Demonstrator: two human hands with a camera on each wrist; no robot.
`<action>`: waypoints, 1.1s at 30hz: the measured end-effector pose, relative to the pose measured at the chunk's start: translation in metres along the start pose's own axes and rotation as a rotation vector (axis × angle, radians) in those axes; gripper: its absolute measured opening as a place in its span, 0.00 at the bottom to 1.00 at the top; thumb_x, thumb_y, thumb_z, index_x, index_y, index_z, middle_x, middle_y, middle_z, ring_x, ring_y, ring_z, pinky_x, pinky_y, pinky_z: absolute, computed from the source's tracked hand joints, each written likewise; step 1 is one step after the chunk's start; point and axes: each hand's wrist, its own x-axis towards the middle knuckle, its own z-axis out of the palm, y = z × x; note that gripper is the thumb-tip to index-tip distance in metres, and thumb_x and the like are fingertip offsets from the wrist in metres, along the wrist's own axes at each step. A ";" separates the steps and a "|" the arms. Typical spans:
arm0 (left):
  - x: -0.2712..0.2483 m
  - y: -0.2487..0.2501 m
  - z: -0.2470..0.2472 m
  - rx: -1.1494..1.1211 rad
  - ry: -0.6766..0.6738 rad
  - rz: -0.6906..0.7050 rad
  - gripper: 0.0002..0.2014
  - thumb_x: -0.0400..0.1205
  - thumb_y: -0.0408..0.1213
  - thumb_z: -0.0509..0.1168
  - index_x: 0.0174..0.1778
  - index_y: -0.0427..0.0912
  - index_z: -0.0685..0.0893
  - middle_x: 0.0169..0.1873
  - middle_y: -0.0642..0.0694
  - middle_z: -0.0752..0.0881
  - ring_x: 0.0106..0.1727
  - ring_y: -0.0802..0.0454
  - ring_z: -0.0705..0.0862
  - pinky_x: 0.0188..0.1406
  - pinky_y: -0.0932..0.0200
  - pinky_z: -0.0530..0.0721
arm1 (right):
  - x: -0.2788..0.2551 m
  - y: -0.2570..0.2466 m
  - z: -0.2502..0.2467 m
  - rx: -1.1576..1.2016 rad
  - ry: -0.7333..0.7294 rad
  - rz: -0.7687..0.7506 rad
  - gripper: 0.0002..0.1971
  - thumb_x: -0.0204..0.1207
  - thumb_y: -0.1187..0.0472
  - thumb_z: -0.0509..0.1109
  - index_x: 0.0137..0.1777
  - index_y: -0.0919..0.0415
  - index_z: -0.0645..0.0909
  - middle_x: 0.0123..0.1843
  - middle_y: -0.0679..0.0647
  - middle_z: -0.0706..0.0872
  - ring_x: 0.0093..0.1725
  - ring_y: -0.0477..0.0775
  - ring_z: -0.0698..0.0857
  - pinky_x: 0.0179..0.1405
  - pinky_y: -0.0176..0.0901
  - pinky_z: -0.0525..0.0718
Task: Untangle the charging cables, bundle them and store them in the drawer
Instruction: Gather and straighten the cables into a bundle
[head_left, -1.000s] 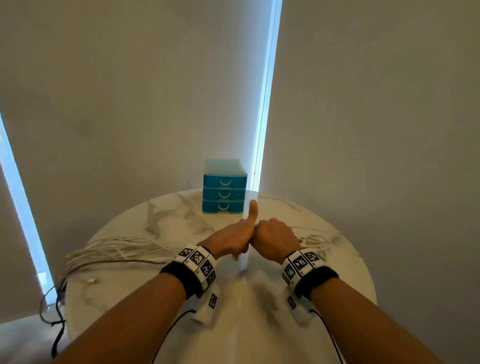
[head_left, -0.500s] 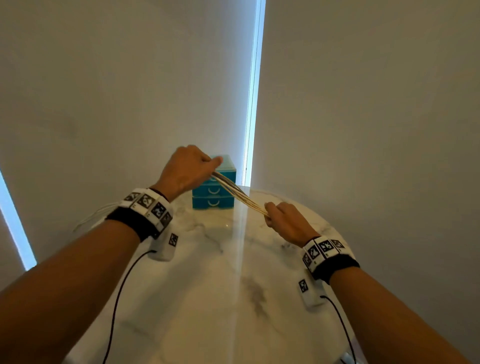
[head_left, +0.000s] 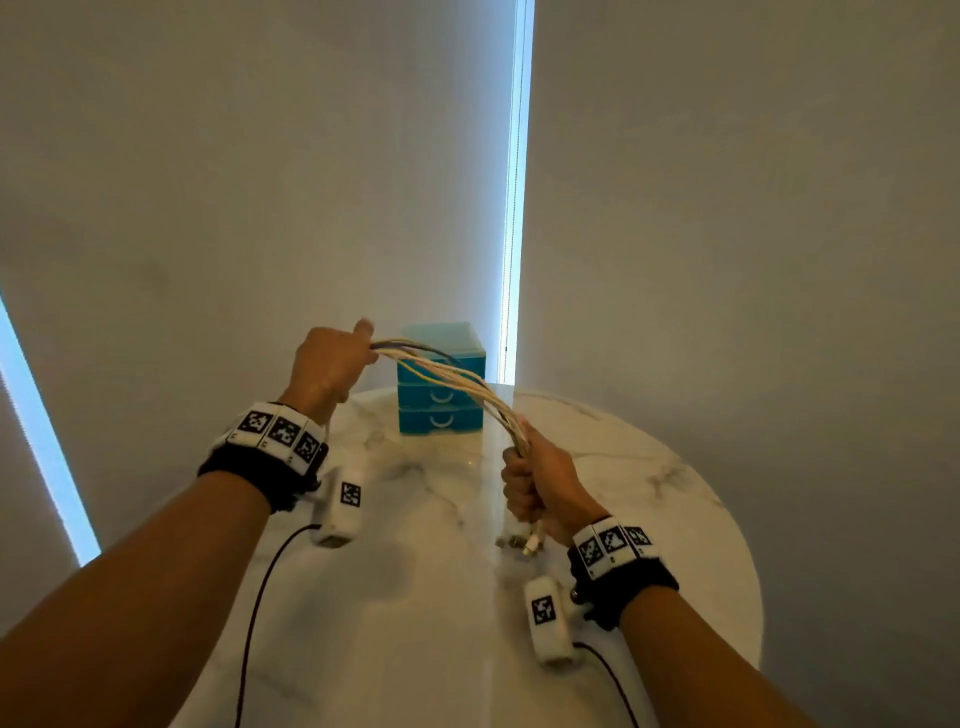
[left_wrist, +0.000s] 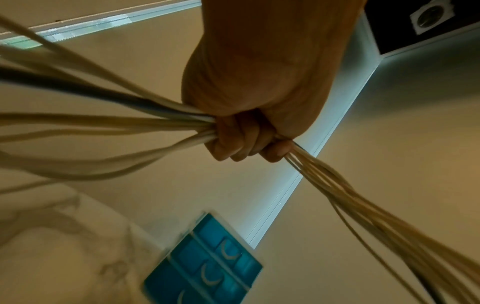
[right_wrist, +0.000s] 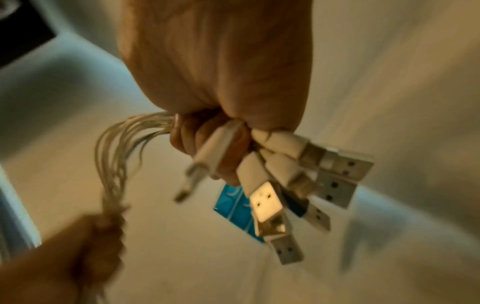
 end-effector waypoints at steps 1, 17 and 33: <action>-0.003 -0.008 0.006 -0.082 0.000 -0.072 0.32 0.93 0.60 0.58 0.44 0.35 0.92 0.34 0.39 0.89 0.28 0.37 0.81 0.29 0.52 0.78 | 0.003 0.000 0.003 0.149 -0.036 0.000 0.34 0.90 0.29 0.56 0.27 0.50 0.61 0.23 0.47 0.59 0.20 0.47 0.56 0.19 0.38 0.54; -0.076 -0.046 0.120 -0.209 -0.520 -0.123 0.30 0.92 0.69 0.48 0.39 0.49 0.76 0.25 0.54 0.72 0.25 0.55 0.66 0.23 0.58 0.65 | 0.058 0.032 0.030 0.328 0.178 -0.052 0.33 0.82 0.22 0.54 0.30 0.49 0.64 0.24 0.48 0.61 0.22 0.47 0.58 0.19 0.41 0.58; -0.077 -0.038 0.103 -0.151 -0.897 -0.194 0.23 0.92 0.57 0.52 0.34 0.51 0.72 0.27 0.53 0.67 0.26 0.55 0.58 0.27 0.59 0.56 | 0.051 0.039 0.021 0.165 -0.045 -0.052 0.29 0.73 0.29 0.82 0.53 0.56 0.87 0.30 0.53 0.76 0.23 0.46 0.67 0.19 0.36 0.66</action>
